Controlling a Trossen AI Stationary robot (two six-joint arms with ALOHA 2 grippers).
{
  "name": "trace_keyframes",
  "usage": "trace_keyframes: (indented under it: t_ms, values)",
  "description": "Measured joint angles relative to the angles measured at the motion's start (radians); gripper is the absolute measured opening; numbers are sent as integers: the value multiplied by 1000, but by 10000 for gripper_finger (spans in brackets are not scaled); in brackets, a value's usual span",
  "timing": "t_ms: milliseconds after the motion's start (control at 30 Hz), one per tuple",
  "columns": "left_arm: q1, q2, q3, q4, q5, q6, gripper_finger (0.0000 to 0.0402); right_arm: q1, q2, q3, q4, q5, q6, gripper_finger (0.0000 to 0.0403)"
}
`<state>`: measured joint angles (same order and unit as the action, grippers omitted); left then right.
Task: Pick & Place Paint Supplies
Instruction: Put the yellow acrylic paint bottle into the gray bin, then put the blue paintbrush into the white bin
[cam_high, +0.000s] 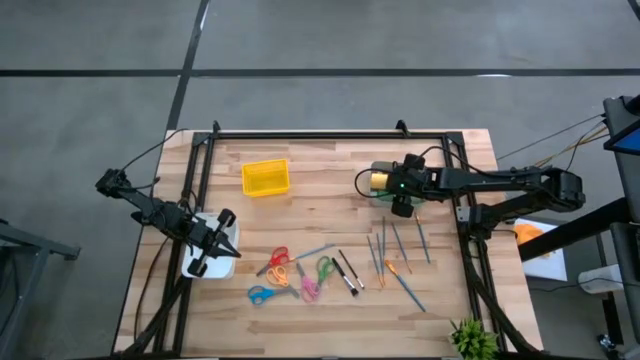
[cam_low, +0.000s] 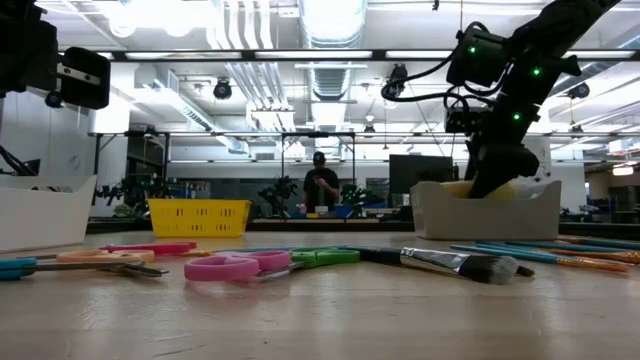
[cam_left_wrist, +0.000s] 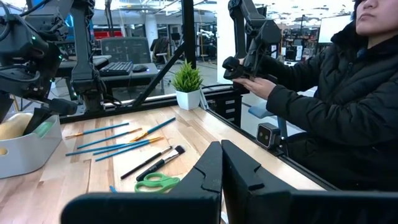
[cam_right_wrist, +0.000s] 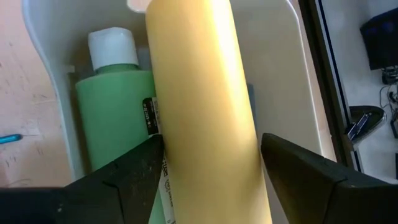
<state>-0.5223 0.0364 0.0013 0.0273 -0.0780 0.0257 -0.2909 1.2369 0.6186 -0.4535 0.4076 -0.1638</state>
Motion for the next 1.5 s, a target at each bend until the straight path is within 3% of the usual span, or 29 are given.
trace_keyframes:
  t_ms: [467, 833, 1033, 1500]
  values:
    - [0, 0, 0, 0, 0, 0, 0, 23, -27, 71, -22, 7, 60, 270]
    - [0, 0, 0, 0, 0, 0, 0, 123, -34, 157, -44, -21, 123, 270]
    - [0, 0, 0, 0, 0, -1, 0, 182, -35, 187, -26, -124, 230, 270]
    - [0, 0, 0, 0, 0, -3, 0, 311, 6, 178, 294, -256, 137, 270]
